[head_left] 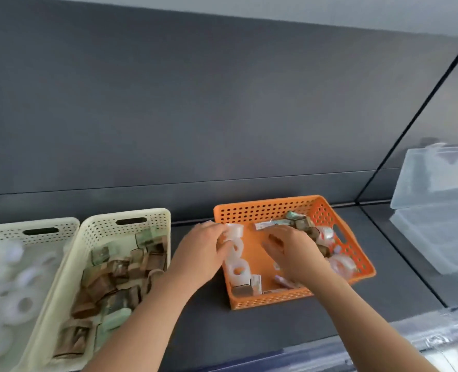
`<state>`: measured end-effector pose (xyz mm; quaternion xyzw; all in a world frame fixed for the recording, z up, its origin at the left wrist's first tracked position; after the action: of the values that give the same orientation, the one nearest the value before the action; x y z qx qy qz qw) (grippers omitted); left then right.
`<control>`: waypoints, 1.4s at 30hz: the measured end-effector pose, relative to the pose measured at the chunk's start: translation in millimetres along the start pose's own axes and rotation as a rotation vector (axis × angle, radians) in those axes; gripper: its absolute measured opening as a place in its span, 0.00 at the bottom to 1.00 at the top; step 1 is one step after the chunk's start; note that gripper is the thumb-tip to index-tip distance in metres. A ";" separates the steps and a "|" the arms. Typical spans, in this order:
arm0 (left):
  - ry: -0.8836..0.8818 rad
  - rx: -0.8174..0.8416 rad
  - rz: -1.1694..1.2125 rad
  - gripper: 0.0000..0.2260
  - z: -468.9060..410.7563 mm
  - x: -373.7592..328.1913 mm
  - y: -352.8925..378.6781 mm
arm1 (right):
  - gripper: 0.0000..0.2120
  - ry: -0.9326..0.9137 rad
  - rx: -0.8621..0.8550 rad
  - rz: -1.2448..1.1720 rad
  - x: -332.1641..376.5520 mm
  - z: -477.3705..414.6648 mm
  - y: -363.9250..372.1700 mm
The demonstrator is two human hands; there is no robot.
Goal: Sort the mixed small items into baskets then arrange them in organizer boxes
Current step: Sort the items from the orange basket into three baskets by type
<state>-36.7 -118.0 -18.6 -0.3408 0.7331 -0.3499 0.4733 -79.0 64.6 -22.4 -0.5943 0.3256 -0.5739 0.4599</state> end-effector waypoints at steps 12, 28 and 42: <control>-0.158 0.500 -0.210 0.28 -33.5 -0.8 39.7 | 0.18 -0.079 0.239 -0.152 -35.0 -49.0 17.8; -0.426 -0.130 0.214 0.23 7.0 12.5 -5.3 | 0.16 -0.142 0.363 -0.168 3.9 -92.0 58.7; -0.652 -0.606 0.222 0.18 126.7 52.2 -83.2 | 0.13 -0.473 0.281 -0.382 137.9 -15.5 26.6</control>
<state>78.8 -229.0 -11.8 -0.4757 0.6473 0.0583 0.5927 -72.6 -73.9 4.6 -0.6922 0.0101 -0.5350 0.4843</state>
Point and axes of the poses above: each hand's wrist, its own z-axis away from the middle knuckle, its own y-axis out of the palm, x = y × z, the point moved 5 cm from there along -z, towards the middle knuckle, and after that the axes turned 13 degrees about y, right-handed, at the moved point
